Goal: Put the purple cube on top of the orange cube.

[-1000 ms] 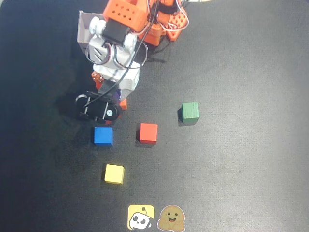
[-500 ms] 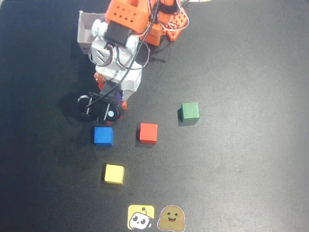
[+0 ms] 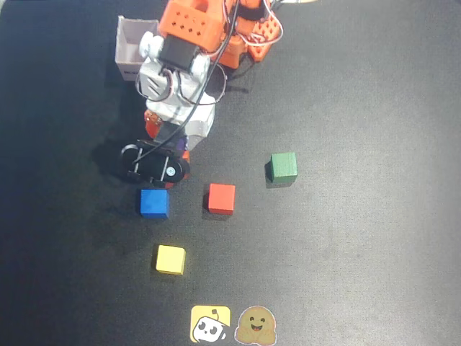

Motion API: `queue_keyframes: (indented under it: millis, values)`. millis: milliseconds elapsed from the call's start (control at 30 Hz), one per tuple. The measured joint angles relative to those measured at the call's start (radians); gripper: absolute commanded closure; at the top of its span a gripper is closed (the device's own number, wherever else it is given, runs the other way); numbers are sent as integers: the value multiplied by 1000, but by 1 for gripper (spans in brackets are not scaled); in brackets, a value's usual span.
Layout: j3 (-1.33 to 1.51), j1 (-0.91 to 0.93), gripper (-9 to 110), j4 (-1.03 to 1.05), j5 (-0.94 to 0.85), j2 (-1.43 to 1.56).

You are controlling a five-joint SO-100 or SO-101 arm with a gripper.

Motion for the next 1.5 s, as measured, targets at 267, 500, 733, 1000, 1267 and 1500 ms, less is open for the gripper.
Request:
queue_keyframes:
  millis: [267, 500, 733, 1000, 1267, 1500]
  values:
    - [2, 2, 78, 21, -8, 89]
    - [8, -28, 84, 89, -37, 331]
    - [74, -117, 93, 183, -28, 614]
    - [230, -239, 100, 256, 11, 933]
    - [311, -296, 101, 227, -18, 939]
    - [394, -302, 101, 149, -38, 945]
